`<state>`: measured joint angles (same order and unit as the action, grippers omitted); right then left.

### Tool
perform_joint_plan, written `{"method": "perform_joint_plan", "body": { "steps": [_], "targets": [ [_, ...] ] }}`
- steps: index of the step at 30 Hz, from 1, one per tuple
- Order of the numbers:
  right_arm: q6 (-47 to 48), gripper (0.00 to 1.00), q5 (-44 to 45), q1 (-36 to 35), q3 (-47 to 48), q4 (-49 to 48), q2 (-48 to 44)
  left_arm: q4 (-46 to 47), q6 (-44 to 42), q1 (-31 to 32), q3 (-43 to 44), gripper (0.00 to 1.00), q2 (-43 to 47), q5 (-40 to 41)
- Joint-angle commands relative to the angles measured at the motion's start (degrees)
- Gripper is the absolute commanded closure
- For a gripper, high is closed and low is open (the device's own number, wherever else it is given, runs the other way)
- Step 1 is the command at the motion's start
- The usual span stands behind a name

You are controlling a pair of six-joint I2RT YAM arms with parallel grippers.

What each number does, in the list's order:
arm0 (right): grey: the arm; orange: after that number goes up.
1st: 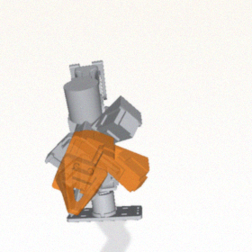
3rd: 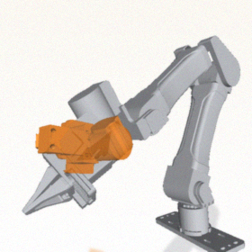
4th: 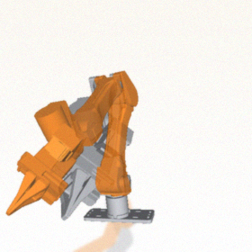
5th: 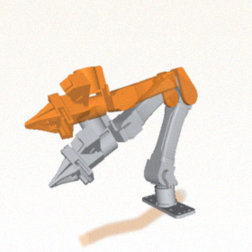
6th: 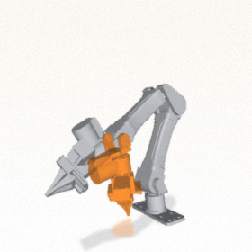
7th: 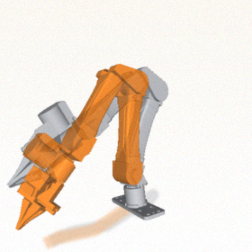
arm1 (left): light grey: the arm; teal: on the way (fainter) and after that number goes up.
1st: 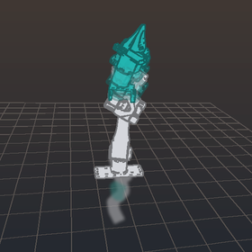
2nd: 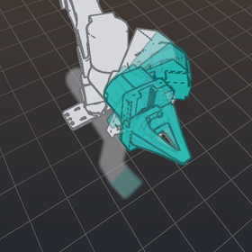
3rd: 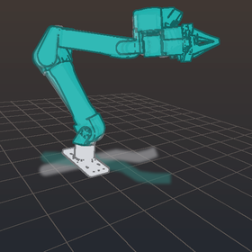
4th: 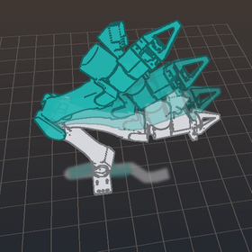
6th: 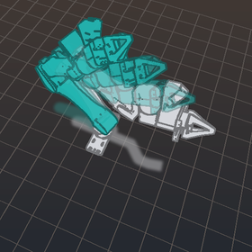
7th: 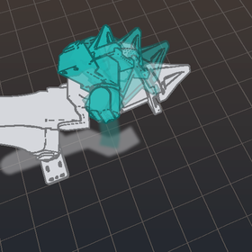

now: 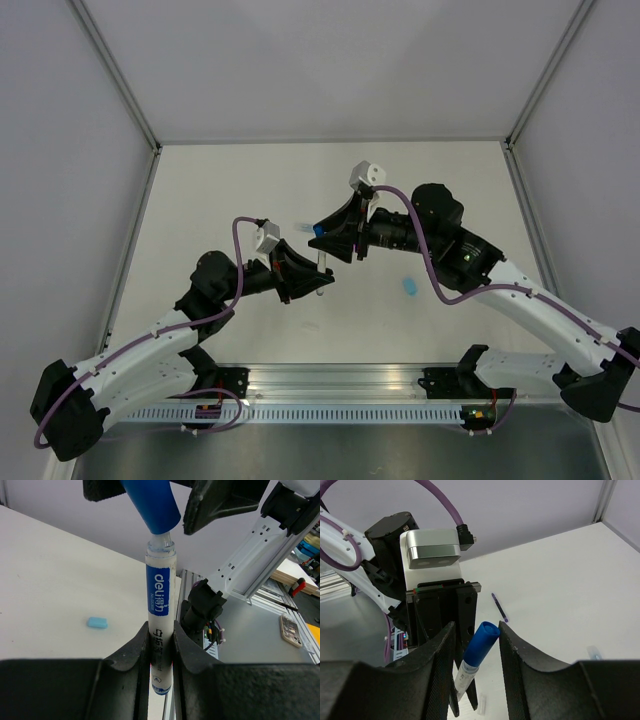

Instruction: Insert the pens into the pen caps

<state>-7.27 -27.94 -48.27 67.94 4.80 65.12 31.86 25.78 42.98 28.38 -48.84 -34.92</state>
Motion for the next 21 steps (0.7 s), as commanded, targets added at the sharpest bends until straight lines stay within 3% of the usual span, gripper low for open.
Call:
{"method": "perform_joint_plan", "body": {
  "steps": [1,13,21],
  "targets": [
    [-0.20,0.55,-1.14,-0.33,2.81,-1.28,0.70,2.16,-1.17,-0.18,-0.08,0.98,0.41,-0.77],
    [-1.52,0.81,-2.29,-0.42,-0.35,-4.27,-1.31,2.33,-0.38,-0.09,-0.26,0.98,0.50,-0.15],
    [-5.47,0.90,-2.12,-0.42,-7.29,-12.44,-3.42,4.27,0.76,-0.18,-1.84,0.98,2.87,1.16]
  ]
}}
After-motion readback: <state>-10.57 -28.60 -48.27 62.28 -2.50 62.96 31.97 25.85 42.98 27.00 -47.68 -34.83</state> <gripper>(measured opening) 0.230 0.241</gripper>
